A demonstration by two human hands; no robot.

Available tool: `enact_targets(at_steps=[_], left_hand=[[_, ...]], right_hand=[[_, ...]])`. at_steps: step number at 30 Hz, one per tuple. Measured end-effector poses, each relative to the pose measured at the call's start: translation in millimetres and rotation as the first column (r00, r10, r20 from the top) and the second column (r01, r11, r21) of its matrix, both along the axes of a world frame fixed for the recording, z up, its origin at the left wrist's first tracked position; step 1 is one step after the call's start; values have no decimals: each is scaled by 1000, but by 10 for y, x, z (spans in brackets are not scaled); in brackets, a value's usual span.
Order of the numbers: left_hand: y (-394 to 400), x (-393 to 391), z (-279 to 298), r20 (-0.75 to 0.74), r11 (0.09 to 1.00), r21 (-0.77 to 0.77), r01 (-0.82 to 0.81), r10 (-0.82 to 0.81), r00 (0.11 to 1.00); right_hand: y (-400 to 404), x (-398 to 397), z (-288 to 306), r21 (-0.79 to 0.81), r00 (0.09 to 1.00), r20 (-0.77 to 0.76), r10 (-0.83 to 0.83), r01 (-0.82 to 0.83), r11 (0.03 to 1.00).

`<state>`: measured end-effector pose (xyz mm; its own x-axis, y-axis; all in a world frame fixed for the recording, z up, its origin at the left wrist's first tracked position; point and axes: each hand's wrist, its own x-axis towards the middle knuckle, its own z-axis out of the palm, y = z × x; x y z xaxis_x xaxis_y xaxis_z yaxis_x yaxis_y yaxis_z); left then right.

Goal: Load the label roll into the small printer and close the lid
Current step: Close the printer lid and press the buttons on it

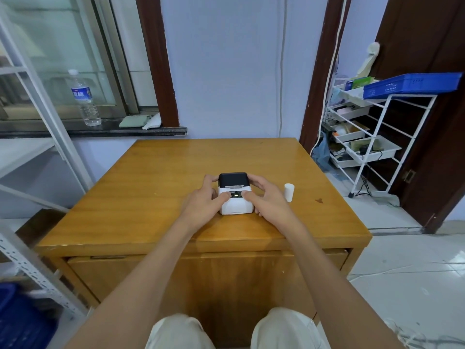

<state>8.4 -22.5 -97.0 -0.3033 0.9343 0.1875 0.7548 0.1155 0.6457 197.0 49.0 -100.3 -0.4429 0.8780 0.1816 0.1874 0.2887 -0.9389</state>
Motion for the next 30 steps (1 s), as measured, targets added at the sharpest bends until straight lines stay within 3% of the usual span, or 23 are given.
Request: enact_targets(at_steps=[30], left_hand=[[6, 3, -1, -4, 1000, 8, -9, 9, 1000]], right_hand=[[41, -1, -64, -2, 1000, -31, -1, 0, 1000]])
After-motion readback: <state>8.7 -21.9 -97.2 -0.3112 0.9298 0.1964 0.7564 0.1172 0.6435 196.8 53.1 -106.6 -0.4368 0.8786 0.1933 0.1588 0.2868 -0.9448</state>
